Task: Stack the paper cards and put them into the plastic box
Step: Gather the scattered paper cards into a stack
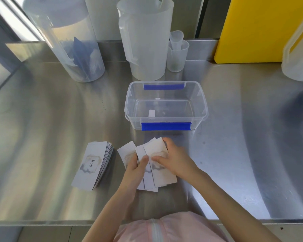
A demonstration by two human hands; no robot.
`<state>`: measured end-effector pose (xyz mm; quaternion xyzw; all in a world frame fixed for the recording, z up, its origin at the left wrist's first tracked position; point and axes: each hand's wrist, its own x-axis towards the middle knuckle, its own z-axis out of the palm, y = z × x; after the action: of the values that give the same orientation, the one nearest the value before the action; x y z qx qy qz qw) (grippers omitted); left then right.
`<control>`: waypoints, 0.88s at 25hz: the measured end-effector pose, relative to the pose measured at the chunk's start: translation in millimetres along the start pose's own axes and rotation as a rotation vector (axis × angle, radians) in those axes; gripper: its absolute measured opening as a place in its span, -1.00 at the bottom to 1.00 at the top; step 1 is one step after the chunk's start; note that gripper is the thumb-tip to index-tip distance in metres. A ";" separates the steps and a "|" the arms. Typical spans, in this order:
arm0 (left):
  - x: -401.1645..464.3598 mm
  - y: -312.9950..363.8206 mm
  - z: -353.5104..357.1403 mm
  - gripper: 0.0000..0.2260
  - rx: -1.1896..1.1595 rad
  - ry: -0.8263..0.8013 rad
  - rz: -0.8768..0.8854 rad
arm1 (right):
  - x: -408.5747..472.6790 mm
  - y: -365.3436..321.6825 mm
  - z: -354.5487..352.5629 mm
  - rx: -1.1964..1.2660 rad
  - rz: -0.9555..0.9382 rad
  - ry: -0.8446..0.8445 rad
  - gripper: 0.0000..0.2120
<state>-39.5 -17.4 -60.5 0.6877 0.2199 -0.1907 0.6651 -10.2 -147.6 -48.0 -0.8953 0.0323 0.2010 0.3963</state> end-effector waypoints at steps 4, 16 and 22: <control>-1.6 -2.9 -5.0 -0.80 -0.009 0.017 -0.004 | 4.1 0.2 6.2 -0.197 -0.058 -0.098 -0.56; 1.0 -9.6 -28.6 -0.78 -0.079 0.130 -0.082 | 25.9 4.4 21.8 -0.445 0.049 0.040 -0.45; -1.2 -11.8 -35.6 -0.84 -0.100 0.159 -0.108 | 16.2 6.0 13.7 -0.059 0.083 -0.060 -0.68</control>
<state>-48.2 18.3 -68.1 0.6536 0.3179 -0.1597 0.6680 -1.2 -140.1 -66.8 -0.8981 0.0514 0.2448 0.3617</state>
